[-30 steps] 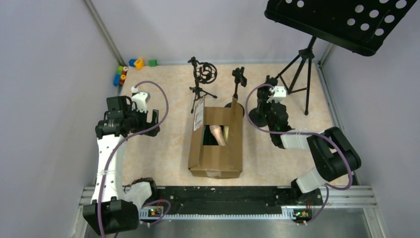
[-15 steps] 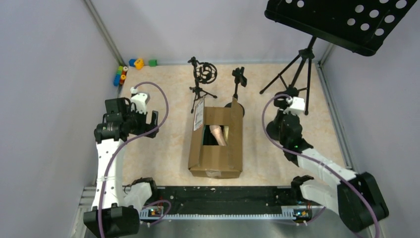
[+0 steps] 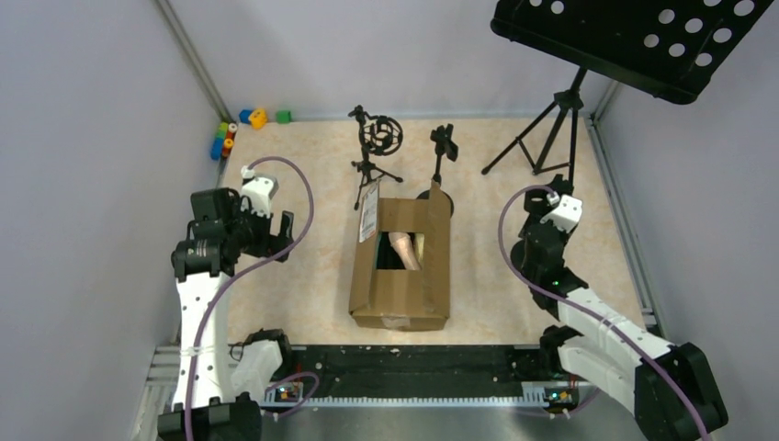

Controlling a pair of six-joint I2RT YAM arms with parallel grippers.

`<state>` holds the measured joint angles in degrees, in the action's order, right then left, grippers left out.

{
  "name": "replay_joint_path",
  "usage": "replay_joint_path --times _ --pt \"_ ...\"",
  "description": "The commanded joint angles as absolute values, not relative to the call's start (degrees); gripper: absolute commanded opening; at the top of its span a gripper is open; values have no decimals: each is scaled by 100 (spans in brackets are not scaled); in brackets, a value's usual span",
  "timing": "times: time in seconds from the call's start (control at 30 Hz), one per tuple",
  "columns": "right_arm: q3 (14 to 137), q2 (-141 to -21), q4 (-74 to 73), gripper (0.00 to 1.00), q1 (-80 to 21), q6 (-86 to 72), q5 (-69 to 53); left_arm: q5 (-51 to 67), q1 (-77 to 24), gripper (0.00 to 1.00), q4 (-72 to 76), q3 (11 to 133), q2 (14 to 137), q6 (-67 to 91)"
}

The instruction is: Attach the microphones to the stand

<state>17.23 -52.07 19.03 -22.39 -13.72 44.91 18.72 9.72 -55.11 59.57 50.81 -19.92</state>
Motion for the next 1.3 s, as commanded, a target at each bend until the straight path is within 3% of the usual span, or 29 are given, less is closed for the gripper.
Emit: replay_joint_path --times 0.0,0.2,0.3,0.53,0.93,1.1,1.27 --pt "1820 -4980 1453 57 -2290 -1905 4903 2025 1002 99 -5606 5918 4927 -2168" --pt "2144 -4320 -54 75 -2287 -2764 4646 2543 1006 99 -5699 6114 4858 -2217" --pt "2221 -3792 -930 98 -2307 -3075 4310 3031 994 99 -5662 6256 4852 -2128" --pt "2559 -2691 -2359 99 -2391 -3208 3755 3599 922 99 -5629 6664 5304 -1963" --pt "3860 -2915 -3454 99 -2474 -2748 3265 3438 748 99 -5438 6570 5402 -2004" --pt "3540 -2939 -2963 99 -2619 -2699 3548 3393 747 99 -5368 6517 5331 -2012" --pt "2938 -3165 -811 94 -2617 -1883 3890 3291 747 99 -5398 6525 5288 -2043"
